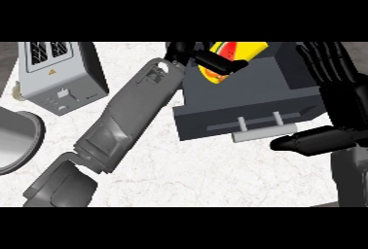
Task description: Pick up the cup, place it into the drawer and close the drawer
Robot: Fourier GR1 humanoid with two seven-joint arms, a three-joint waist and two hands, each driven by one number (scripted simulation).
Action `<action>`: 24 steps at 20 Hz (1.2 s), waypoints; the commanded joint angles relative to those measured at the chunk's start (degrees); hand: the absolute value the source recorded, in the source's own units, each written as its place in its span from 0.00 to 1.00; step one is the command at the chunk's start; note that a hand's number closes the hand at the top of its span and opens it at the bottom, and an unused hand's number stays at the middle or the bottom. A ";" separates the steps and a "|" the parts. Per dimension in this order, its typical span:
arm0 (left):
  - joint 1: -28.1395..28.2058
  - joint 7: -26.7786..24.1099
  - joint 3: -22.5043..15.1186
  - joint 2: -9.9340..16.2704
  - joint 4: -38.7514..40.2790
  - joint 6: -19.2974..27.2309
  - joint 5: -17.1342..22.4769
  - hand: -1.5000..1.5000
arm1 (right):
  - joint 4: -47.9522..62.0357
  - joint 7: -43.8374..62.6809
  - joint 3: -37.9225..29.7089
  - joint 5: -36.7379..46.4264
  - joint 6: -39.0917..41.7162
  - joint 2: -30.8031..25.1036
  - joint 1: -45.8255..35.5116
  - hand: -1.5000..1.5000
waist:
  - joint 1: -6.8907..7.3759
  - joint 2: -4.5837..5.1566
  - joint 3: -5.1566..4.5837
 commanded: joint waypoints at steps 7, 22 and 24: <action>5.81 -6.24 -2.03 0.00 -2.64 0.31 8.06 0.00 | 0.90 1.09 3.99 -5.89 5.46 1.76 -3.51 0.00 | -3.40 1.05 -0.12; 2.07 -15.94 2.32 0.00 -4.61 2.07 19.58 0.00 | 0.02 8.27 16.62 -0.51 24.06 -10.73 2.05 0.00 | 2.64 -0.95 -0.13; 3.81 -17.49 2.07 0.00 -3.86 2.02 20.11 0.00 | -0.87 5.57 16.89 6.25 23.09 -12.31 3.12 0.00 | 3.35 -1.02 -0.09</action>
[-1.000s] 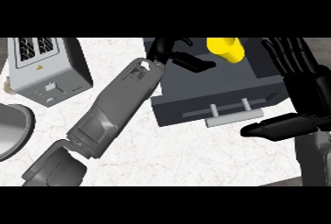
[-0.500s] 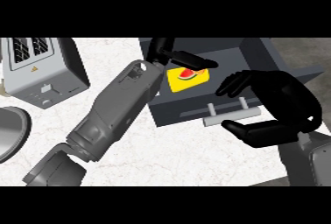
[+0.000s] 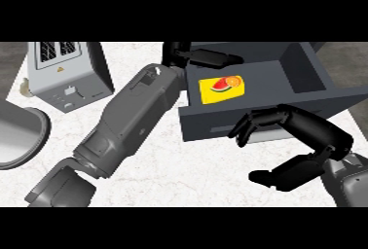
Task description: Pick up the cup, place it into the drawer and close the drawer
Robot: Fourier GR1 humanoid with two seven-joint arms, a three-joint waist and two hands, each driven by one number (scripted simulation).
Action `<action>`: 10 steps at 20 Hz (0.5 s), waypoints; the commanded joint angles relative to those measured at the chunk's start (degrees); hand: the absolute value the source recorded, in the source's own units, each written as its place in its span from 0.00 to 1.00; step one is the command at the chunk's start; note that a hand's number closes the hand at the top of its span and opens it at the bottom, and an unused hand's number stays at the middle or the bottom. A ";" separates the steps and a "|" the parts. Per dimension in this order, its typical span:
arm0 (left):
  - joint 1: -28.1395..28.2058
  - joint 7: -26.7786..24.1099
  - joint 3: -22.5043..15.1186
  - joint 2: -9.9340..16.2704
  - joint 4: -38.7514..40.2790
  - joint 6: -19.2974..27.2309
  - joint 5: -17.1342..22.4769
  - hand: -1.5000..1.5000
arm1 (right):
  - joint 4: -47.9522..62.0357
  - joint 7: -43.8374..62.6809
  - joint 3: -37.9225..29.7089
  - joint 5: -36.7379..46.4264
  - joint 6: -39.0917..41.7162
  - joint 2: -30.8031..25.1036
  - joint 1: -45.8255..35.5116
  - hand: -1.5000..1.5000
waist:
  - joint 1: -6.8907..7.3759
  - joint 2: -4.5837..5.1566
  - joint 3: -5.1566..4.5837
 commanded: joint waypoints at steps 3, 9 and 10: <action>2.97 -3.73 0.89 -0.01 0.61 -0.82 2.45 0.00 | -0.13 -4.33 3.45 17.42 -3.03 -3.40 3.33 0.00 | 3.95 -0.66 0.04; 4.22 -5.66 1.99 -0.01 -1.01 -1.75 3.74 0.00 | 16.72 -8.37 9.44 30.73 -11.30 1.79 0.07 0.00 | 6.59 -0.63 0.03; 6.41 -5.79 2.58 0.25 -2.24 -3.68 2.84 0.00 | 19.53 -10.18 10.60 32.03 -11.15 0.88 2.15 0.00 | 8.33 -0.95 0.03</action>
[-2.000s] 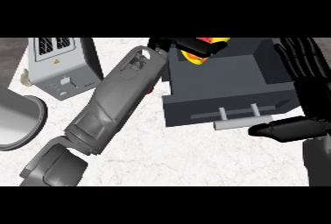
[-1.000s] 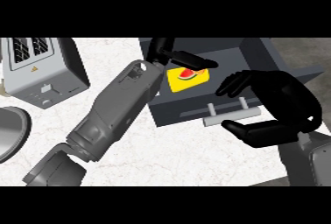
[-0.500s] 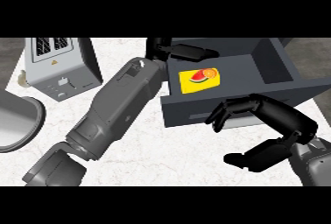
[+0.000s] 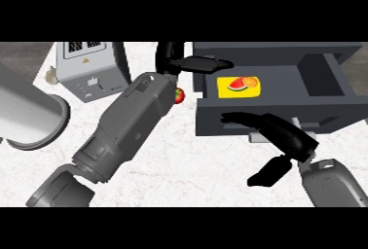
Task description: Pick up the cup, place it into the drawer and close the drawer
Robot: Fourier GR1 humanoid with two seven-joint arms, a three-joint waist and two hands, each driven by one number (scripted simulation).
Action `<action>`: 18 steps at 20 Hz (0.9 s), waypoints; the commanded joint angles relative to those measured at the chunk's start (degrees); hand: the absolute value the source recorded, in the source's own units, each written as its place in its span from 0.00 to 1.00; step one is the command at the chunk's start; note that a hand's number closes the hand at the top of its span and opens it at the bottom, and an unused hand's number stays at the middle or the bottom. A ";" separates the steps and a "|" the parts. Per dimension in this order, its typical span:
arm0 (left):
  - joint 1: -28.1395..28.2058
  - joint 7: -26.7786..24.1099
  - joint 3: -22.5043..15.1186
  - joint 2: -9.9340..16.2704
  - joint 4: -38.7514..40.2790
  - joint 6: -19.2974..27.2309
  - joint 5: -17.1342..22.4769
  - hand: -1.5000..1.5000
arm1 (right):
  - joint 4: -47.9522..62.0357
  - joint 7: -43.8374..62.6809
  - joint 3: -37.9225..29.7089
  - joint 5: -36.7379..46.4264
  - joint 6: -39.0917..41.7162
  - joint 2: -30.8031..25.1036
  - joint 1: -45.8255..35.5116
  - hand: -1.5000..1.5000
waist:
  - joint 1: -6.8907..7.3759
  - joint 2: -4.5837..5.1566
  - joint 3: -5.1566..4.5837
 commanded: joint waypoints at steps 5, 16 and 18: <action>7.05 -1.64 0.92 1.33 -5.32 -3.37 0.52 0.00 | 28.28 -12.94 3.88 12.35 -6.07 1.64 -7.02 1.00 | 4.19 -0.22 0.05; 13.15 3.45 0.44 8.38 -14.24 -8.47 1.21 0.00 | 54.96 -23.96 -8.88 10.41 -17.04 3.81 -25.66 1.00 | 8.89 0.48 0.27; 16.23 2.64 -0.35 7.83 -15.31 -9.35 0.95 0.00 | 58.35 -26.42 -11.04 9.62 -16.79 1.47 -28.39 1.00 | 8.51 0.54 0.24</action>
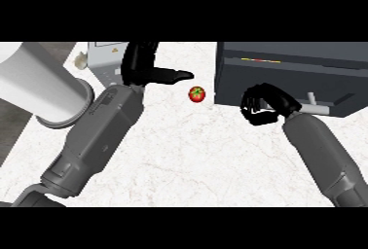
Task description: Pick up the cup, place it into the drawer and close the drawer
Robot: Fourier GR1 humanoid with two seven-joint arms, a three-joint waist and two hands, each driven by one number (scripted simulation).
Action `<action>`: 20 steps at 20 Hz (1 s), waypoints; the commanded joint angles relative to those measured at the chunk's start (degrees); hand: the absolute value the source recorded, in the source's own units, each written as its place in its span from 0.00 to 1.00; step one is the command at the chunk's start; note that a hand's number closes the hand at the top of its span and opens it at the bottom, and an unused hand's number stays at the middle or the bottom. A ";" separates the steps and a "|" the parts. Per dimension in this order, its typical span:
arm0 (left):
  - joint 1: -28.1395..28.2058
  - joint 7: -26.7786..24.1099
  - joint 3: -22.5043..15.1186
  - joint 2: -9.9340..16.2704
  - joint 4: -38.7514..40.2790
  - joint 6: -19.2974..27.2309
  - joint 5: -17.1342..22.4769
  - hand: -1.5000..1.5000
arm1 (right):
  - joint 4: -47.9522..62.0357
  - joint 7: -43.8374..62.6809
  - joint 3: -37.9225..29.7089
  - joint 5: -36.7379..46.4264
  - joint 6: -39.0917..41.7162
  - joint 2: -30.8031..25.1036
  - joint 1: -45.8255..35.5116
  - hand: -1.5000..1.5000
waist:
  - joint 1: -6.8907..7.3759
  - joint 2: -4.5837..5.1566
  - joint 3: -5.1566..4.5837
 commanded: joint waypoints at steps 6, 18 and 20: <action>4.73 2.12 -0.52 4.24 -4.41 -4.83 0.46 0.00 | 11.42 -0.41 -9.53 -3.91 -2.26 -4.99 -13.40 1.00 | 2.69 0.85 -0.02; 7.81 1.57 -1.50 4.33 -6.75 -7.13 0.38 0.00 | 9.05 -0.64 -11.94 -7.53 2.15 -9.69 -13.74 1.00 | 5.31 1.80 -0.06; 7.70 2.02 -1.10 4.81 -6.96 -7.76 0.84 0.00 | 8.19 0.22 -12.56 -8.50 2.60 -9.40 -14.50 1.00 | 5.34 1.65 -0.15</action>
